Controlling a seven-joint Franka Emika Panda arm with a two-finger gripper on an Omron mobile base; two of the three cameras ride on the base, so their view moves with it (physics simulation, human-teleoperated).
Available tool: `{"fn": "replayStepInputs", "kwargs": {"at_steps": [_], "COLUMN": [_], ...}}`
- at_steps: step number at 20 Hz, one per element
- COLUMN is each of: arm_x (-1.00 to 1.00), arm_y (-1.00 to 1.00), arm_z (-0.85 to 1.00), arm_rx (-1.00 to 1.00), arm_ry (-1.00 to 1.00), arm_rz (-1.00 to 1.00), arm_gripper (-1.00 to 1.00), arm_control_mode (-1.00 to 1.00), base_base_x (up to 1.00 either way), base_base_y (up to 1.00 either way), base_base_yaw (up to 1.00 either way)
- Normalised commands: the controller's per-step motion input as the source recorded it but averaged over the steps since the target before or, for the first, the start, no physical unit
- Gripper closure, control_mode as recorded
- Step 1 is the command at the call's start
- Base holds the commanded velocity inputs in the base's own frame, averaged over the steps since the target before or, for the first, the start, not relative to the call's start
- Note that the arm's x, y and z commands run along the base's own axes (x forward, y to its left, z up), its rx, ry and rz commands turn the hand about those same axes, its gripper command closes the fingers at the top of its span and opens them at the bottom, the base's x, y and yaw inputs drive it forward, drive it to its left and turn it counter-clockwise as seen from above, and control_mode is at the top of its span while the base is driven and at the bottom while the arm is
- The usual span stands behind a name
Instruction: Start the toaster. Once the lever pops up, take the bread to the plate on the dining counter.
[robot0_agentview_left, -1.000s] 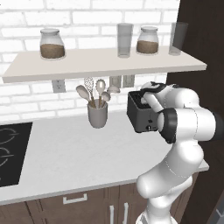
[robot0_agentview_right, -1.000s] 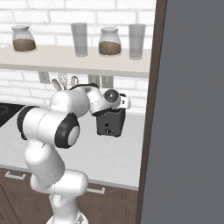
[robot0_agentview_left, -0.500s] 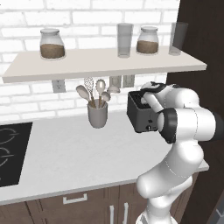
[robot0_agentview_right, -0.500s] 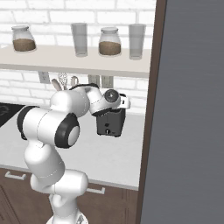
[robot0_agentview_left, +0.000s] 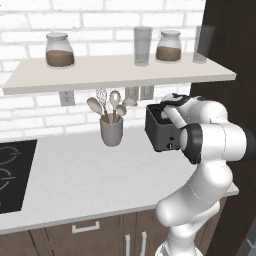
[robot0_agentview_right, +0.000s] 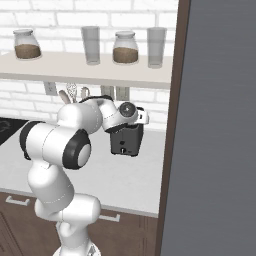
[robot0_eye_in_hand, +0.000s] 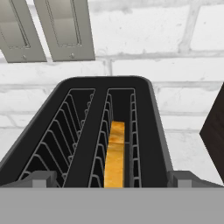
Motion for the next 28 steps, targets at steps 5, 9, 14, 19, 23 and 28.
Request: {"fn": "replayStepInputs", "kwargs": {"at_steps": [5, 9, 14, 19, 23, 28], "arm_x": [0.00, 0.00, 0.00, 0.00, 0.00, 0.00], "arm_y": [0.00, 0.00, 0.00, 0.00, 0.00, 0.00], "arm_z": [0.00, 0.00, 0.00, 0.00, 0.00, 0.00], "arm_rx": [0.00, 0.00, 0.00, 0.00, 0.00, 0.00], "arm_ry": [0.00, 0.00, 0.00, 0.00, 0.00, 0.00], "arm_rz": [0.00, 0.00, 0.00, 0.00, 0.00, 0.00], "arm_gripper": [-1.00, -1.00, -1.00, -1.00, -1.00, -1.00], "arm_control_mode": [-1.00, -1.00, -1.00, -1.00, -1.00, -1.00], "base_base_x": [0.00, 0.00, 0.00, 0.00, 0.00, 0.00], "base_base_y": [0.00, 0.00, 0.00, 0.00, 0.00, 0.00], "base_base_yaw": [0.00, 0.00, 0.00, 0.00, 0.00, 0.00]}}
